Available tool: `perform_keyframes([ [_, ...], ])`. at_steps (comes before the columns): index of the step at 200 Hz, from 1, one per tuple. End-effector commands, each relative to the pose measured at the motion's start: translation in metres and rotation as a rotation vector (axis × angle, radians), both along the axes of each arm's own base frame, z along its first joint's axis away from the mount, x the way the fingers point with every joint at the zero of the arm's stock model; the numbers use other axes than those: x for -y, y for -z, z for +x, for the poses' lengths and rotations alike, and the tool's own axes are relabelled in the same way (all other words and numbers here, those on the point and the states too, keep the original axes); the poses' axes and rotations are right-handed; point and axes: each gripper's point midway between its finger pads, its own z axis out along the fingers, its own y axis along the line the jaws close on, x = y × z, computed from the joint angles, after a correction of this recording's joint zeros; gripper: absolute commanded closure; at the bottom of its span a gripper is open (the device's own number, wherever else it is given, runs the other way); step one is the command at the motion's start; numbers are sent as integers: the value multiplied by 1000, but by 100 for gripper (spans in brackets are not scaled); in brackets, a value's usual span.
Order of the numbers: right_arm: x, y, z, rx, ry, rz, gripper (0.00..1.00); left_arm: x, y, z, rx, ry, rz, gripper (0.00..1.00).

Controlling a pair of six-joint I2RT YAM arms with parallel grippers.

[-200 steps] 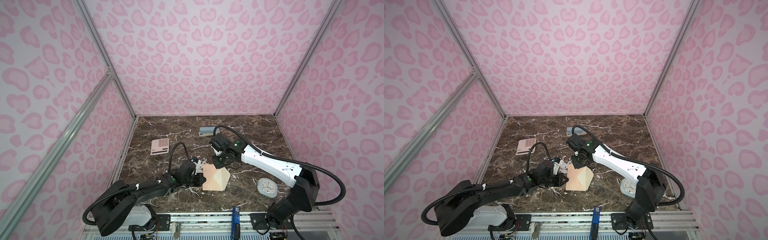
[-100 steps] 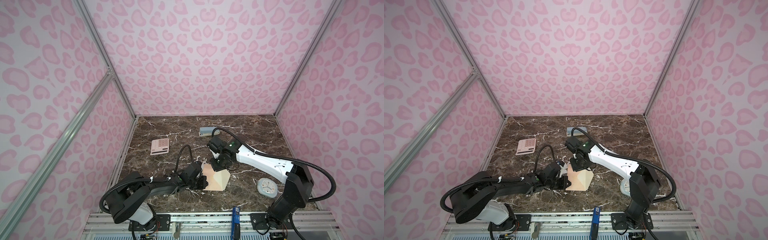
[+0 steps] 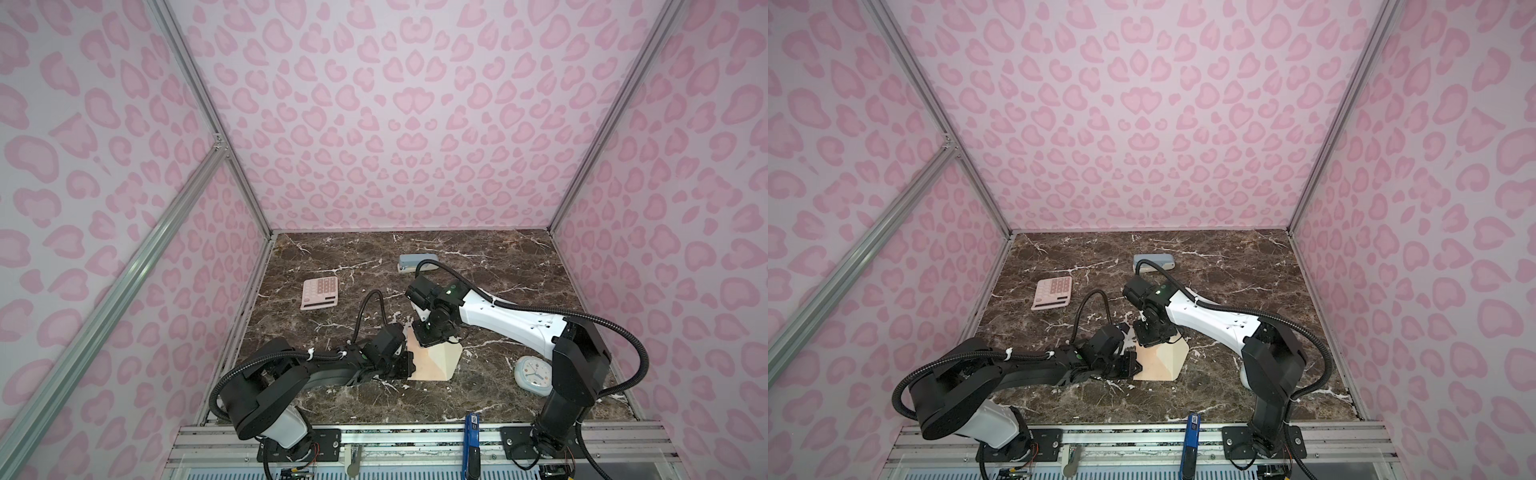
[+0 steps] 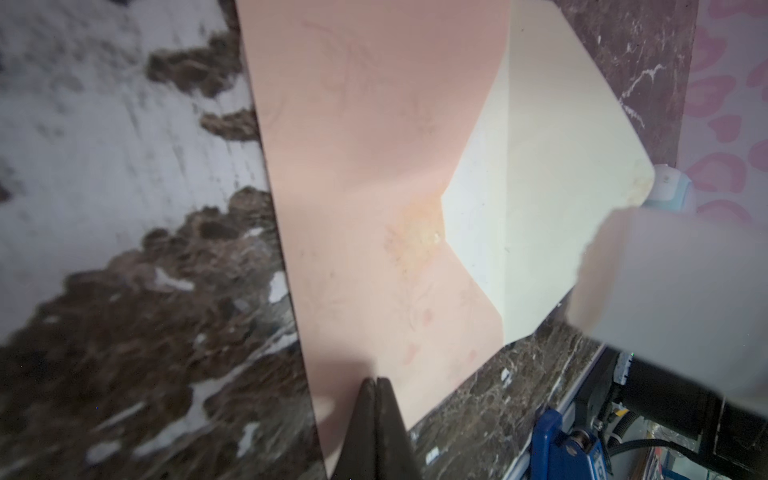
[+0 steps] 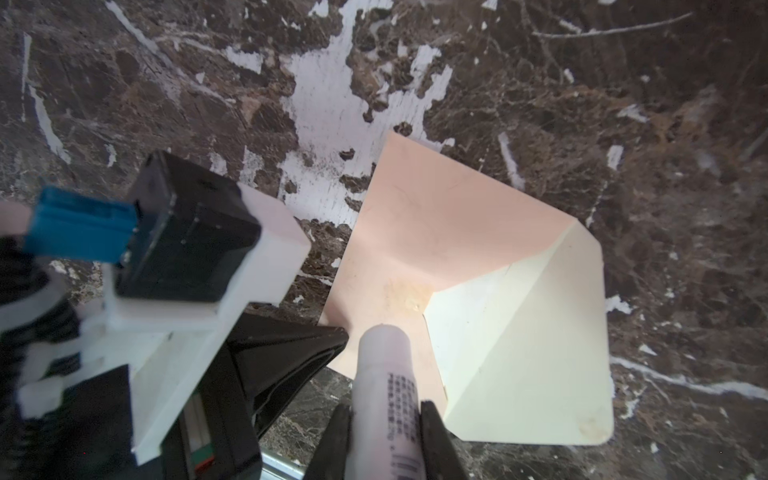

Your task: Place the letter into the envelope and seal it

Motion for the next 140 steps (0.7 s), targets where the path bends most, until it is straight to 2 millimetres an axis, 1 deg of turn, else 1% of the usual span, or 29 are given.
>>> perform_keyframes([
  [1,2,4,-4,-28,4,-22,93,-8,10,-3,-22,-6,48,96],
  [30,5,13,-4,-50,8,-48,94,-9,12,-5,-27,1,59,96],
  [140,7,29,0,-101,10,-72,96,-7,11,-6,-35,14,59,96],
])
